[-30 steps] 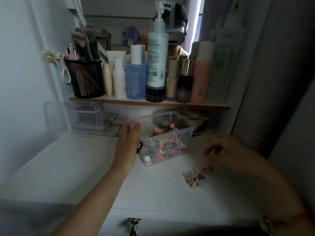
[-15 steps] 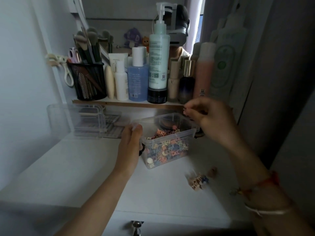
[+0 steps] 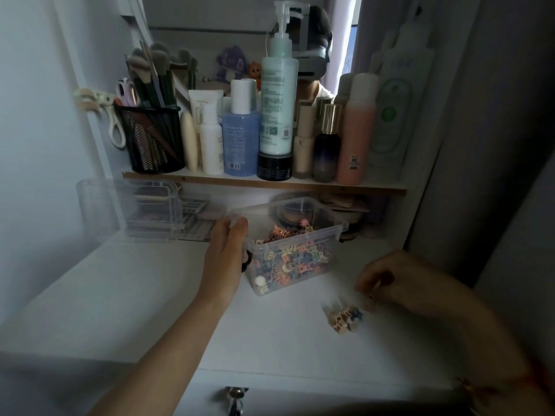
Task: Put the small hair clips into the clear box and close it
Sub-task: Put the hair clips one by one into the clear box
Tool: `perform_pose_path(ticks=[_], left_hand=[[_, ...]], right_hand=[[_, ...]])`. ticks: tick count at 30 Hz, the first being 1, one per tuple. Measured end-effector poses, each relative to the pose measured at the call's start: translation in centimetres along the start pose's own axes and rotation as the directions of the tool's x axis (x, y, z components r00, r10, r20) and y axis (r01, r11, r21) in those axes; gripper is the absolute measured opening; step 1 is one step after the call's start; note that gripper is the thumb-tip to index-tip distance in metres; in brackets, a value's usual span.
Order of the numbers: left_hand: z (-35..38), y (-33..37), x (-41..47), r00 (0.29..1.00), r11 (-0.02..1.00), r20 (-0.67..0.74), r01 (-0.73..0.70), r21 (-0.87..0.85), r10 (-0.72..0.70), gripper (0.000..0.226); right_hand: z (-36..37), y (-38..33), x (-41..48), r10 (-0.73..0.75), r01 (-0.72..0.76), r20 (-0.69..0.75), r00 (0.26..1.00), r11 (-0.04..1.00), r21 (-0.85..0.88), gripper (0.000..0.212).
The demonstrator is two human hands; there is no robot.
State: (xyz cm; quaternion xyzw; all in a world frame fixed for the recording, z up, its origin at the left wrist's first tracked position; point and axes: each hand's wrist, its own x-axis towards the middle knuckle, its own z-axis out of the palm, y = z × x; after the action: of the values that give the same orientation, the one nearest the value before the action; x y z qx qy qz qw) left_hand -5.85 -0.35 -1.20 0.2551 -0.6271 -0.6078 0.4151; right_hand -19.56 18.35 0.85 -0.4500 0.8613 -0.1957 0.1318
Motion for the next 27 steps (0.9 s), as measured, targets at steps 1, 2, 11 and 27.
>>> perform_pose_path(ticks=[1, 2, 11, 27], left_hand=[[0.0, 0.0, 0.0, 1.0, 1.0, 0.001, 0.0, 0.005, 0.0, 0.02], [0.0, 0.0, 0.0, 1.0, 1.0, 0.0, -0.002, 0.009, 0.002, 0.02], [-0.1, -0.1, 0.1, 1.0, 1.0, 0.017, -0.004, -0.017, 0.005, 0.02], [0.0, 0.0, -0.1, 1.0, 1.0, 0.002, -0.005, 0.003, 0.005, 0.021]], right_hand=[[0.1, 0.0, 0.1, 0.0, 0.0, -0.002, 1.0, 1.0, -0.005, 0.046], [0.1, -0.2, 0.1, 0.0, 0.0, -0.014, 1.0, 1.0, -0.008, 0.045], [-2.3, -6.3, 3.0, -0.082, 0.346, -0.58, 0.81, 0.866, 0.36, 0.018], [0.1, -1.8, -0.2, -0.049, 0.05, 0.009, 0.999, 0.998, -0.037, 0.028]])
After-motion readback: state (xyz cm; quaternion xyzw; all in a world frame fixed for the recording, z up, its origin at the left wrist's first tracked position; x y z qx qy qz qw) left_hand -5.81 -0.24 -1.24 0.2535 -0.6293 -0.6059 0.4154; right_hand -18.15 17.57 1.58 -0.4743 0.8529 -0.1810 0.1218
